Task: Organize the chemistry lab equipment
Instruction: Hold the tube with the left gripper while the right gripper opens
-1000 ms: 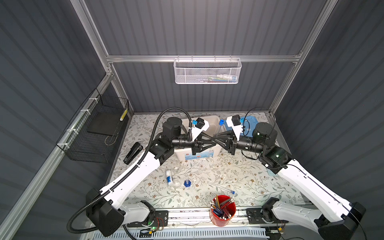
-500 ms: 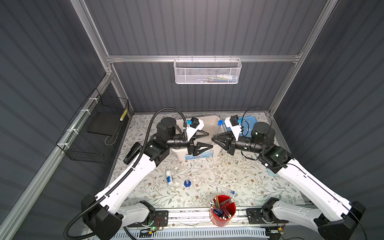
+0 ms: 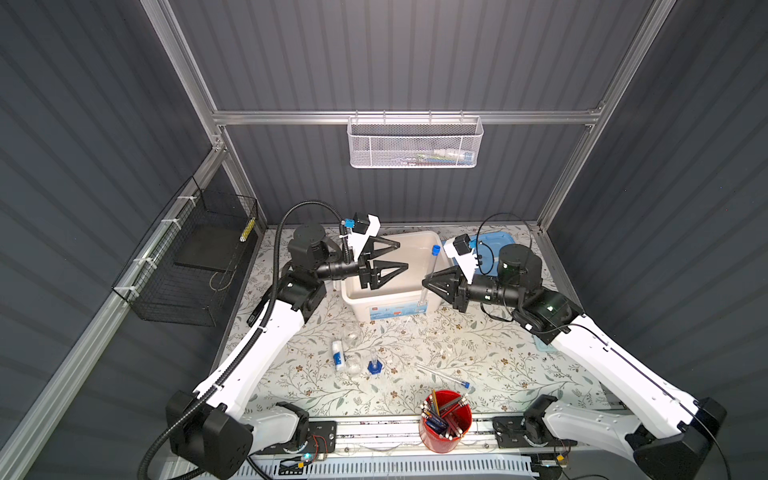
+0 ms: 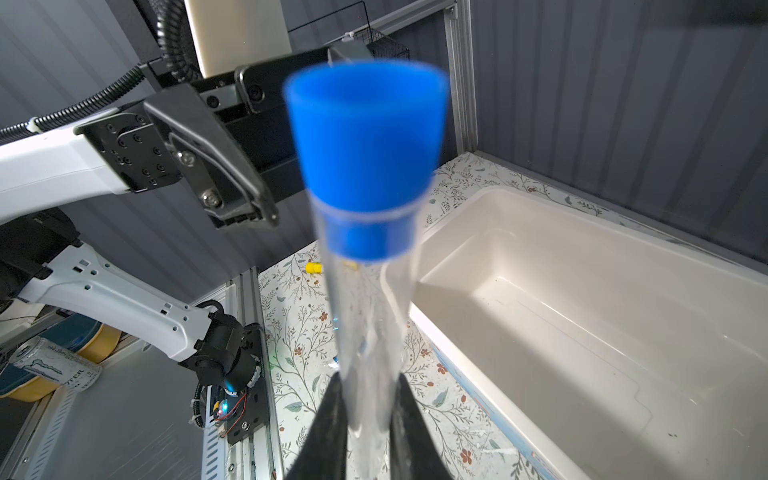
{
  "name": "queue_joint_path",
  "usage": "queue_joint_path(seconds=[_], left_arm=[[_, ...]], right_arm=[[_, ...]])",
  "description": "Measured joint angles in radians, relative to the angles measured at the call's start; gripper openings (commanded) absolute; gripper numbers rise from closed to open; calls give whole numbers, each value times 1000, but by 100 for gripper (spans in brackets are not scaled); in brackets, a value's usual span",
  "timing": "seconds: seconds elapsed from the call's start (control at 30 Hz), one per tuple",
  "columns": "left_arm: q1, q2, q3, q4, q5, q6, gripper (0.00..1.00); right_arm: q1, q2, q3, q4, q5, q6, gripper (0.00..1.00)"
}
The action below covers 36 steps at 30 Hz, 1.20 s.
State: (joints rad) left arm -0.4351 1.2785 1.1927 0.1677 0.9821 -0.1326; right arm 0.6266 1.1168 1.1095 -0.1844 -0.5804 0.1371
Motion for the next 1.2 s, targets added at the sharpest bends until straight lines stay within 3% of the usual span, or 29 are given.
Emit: queue_joint_path(seconds=[0.33, 0.63, 1.2], left_arm=[[0, 121, 51, 148, 111, -135, 70], [0, 121, 65, 163, 130, -146, 66], [-2, 121, 69, 151, 156, -145, 47]], right_arm=[[33, 77, 41, -41, 1, -35, 10], [58, 105, 67, -57, 5, -61, 10], [87, 150, 122, -76, 24, -86, 10]])
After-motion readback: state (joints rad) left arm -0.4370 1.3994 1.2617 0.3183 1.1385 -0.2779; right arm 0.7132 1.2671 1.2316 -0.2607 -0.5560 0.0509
